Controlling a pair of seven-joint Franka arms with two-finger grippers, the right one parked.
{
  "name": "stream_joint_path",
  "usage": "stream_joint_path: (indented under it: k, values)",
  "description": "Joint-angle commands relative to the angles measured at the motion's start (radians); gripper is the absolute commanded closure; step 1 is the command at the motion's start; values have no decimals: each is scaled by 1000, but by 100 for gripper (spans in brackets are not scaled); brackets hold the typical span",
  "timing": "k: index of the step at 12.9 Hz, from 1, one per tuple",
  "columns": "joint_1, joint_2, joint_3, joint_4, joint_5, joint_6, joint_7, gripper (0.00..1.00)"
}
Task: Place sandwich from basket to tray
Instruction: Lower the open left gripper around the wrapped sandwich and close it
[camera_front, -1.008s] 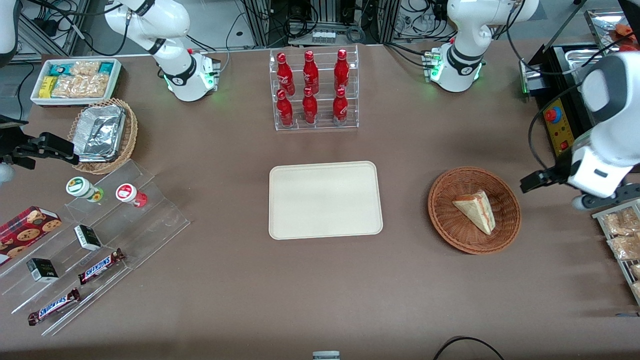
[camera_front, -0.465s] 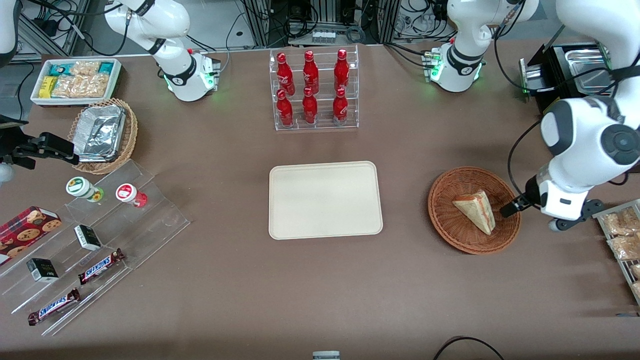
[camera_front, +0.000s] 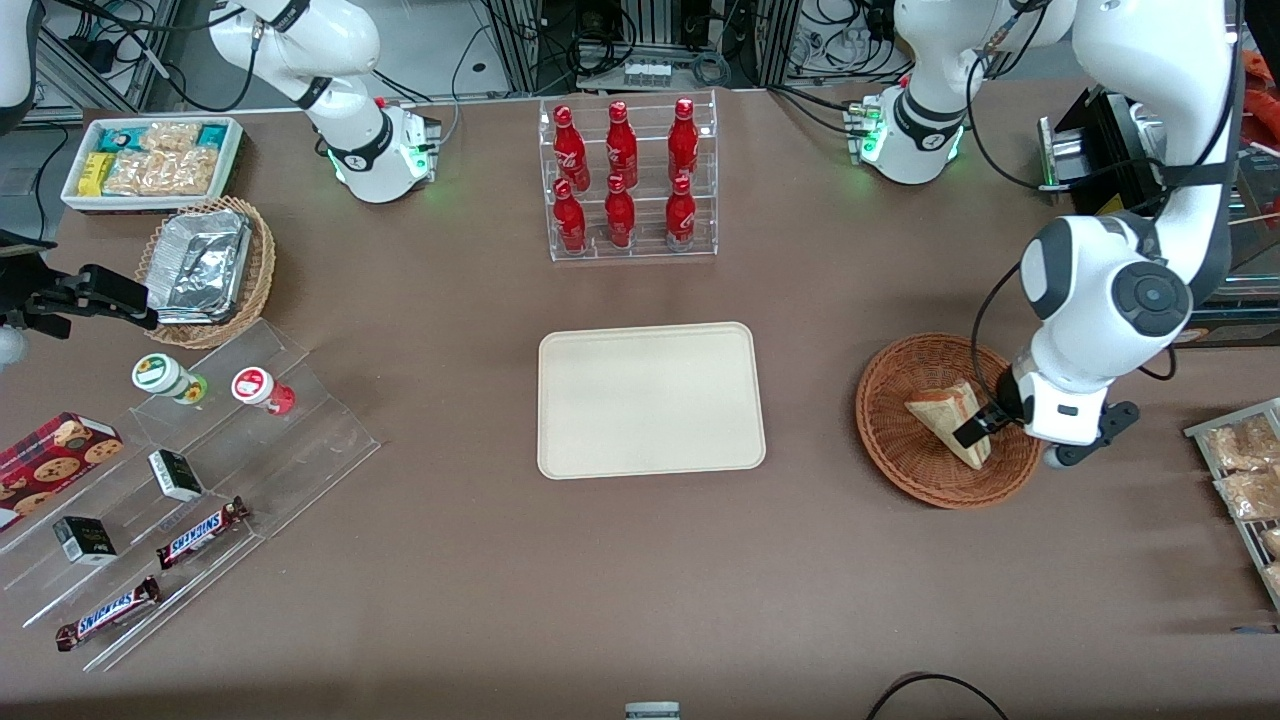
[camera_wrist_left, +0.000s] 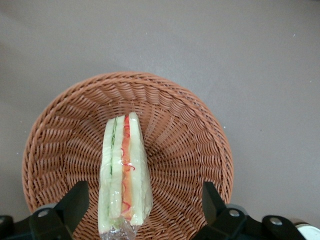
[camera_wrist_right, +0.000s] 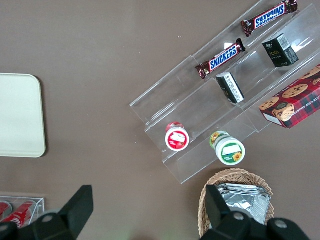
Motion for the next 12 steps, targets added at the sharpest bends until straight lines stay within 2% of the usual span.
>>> stream_joint_path:
  k: [1, 5, 9, 10, 11, 12]
  values:
    - [-8, -7, 5, -58, 2, 30, -14, 0]
    - [-9, -15, 5, -143, 2, 90, -15, 0]
    - [-9, 3, 5, -167, 2, 137, -15, 0]
    - [-9, 6, 5, -166, 2, 139, -17, 4]
    - [-9, 8, 5, -164, 2, 139, -17, 32]
    - [-9, 8, 5, -164, 2, 139, -15, 65]
